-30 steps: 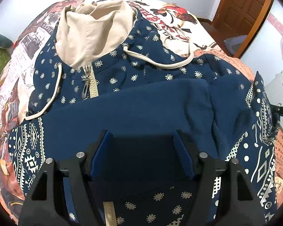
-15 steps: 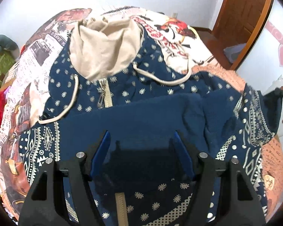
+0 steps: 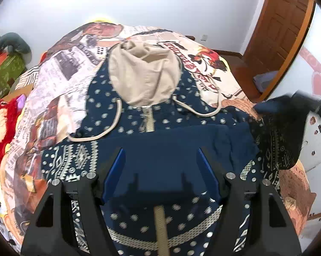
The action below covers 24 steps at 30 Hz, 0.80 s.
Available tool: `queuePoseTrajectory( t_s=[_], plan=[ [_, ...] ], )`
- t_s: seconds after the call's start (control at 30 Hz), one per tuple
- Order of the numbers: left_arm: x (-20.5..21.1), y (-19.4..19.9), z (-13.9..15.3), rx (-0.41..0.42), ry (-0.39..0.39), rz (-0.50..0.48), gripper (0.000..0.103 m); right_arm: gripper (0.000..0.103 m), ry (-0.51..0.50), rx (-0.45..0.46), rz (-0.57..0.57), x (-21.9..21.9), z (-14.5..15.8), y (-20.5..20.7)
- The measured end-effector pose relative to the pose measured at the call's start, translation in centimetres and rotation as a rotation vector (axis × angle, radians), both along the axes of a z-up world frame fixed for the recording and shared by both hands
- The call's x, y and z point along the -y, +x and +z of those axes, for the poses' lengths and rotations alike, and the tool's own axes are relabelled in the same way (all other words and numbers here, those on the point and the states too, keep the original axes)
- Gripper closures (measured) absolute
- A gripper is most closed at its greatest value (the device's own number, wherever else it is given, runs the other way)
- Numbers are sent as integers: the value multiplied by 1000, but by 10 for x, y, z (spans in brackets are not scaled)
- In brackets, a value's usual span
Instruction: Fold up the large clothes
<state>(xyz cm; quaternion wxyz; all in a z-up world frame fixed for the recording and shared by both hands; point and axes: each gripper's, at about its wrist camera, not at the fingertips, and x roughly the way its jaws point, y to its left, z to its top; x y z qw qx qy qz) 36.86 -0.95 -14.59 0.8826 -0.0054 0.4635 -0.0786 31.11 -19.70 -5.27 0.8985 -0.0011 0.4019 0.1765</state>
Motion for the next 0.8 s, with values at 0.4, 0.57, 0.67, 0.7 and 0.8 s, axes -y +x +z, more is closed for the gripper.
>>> queuePoseTrajectory(
  t_s=[0.4,0.57,0.67,0.7,0.8],
  plan=[
    [-44,-23,-2,-28,27,43,34,96,-103,-296,162,-81,-105,-4],
    [-28,-19,8,-24,14,2,34,63,-95,-288,171,-60,-92,-20],
    [-3,-10,16,-17,8,-45,34,47,-120,-193,149,-38,-70,-31],
    [7,-6,18,-15,11,-64,34,45,-128,-171,139,-29,-63,-33],
    [48,5,22,-20,9,-143,34,44,-159,-127,77,9,-47,-40]
  ],
)
